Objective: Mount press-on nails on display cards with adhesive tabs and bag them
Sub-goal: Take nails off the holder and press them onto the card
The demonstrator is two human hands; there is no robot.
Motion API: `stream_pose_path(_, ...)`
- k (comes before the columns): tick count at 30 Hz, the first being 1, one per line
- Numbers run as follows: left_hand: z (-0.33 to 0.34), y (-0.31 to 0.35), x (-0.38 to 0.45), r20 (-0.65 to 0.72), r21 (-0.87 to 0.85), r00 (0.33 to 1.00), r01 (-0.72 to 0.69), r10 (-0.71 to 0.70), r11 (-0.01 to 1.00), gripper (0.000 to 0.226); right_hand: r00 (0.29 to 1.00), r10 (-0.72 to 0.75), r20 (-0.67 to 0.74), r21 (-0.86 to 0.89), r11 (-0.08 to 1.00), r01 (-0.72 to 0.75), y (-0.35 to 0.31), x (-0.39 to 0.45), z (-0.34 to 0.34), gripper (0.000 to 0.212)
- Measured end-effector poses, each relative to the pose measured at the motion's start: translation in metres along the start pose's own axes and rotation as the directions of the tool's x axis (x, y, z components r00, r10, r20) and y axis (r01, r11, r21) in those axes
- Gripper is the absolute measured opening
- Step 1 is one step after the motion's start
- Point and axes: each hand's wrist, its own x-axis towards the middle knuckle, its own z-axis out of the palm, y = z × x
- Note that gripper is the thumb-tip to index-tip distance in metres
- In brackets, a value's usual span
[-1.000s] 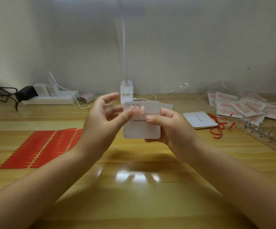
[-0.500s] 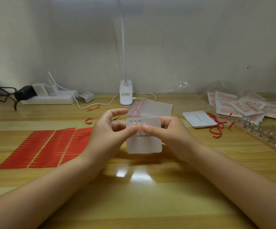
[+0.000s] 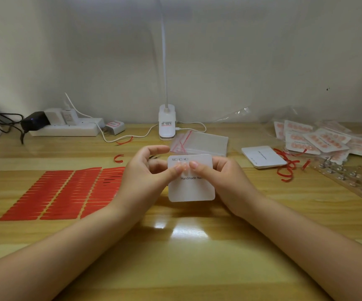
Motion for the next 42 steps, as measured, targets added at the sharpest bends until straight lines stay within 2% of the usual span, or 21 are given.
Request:
stream_pose_path(9,0.001,-0.007,0.0,0.008,0.045,1.0,-0.024,0.024,0.999,0.041,0.997,-0.03,-0.074,-0.09,0.996,0.023,0.002,-0.003,0.005,0.016)
stream_pose_path(16,-0.001,-0.01,0.002,0.021,0.049,1.0,-0.023,0.022,0.999,0.041,0.998,0.049,-0.033,0.031,0.998,-0.048,0.003,0.0,0.001,0.024)
stream_pose_path(23,0.0,-0.013,0.001,0.024,0.066,0.999,-0.045,0.043,0.997,0.042,0.999,0.007,-0.042,-0.09,0.996,-0.011,0.005,0.0,0.003,0.014)
stream_pose_path(28,0.0,-0.015,0.002,-0.003,0.096,0.991,-0.132,0.133,0.986,0.045,0.997,-0.004,-0.083,-0.108,0.994,-0.005,0.004,-0.002,0.005,0.017)
stream_pose_path(30,-0.002,-0.015,0.002,0.003,0.128,0.986,-0.166,0.167,0.978,0.045,0.994,-0.037,-0.104,-0.164,0.986,0.019,0.004,-0.002,0.005,0.026)
stream_pose_path(32,-0.003,-0.016,0.002,0.008,0.155,0.982,-0.187,0.188,0.97,0.043,0.987,-0.081,-0.139,-0.294,0.955,0.037,0.003,0.0,0.004,0.041)
stream_pose_path(34,-0.004,-0.017,0.002,0.026,0.211,0.977,-0.214,0.213,0.954,0.042,0.967,-0.129,-0.219,-0.409,0.912,0.029,0.004,0.003,0.0,0.043)
stream_pose_path(37,-0.006,-0.02,0.001,0.114,0.41,0.948,-0.317,0.297,0.855,0.043,0.93,-0.246,-0.274,-0.523,0.85,0.071,0.003,0.006,-0.009,0.038)
stream_pose_path(40,-0.005,-0.024,0.0,0.192,0.666,0.928,-0.362,0.319,0.652,0.042,0.921,-0.31,-0.237,-0.623,0.776,0.1,0.006,0.007,-0.014,0.032)
stream_pose_path(42,-0.004,-0.025,0.001,0.212,0.763,0.932,-0.346,0.294,0.546,0.048,0.927,-0.313,-0.207,-0.661,0.743,0.104,0.007,0.007,-0.013,0.021)
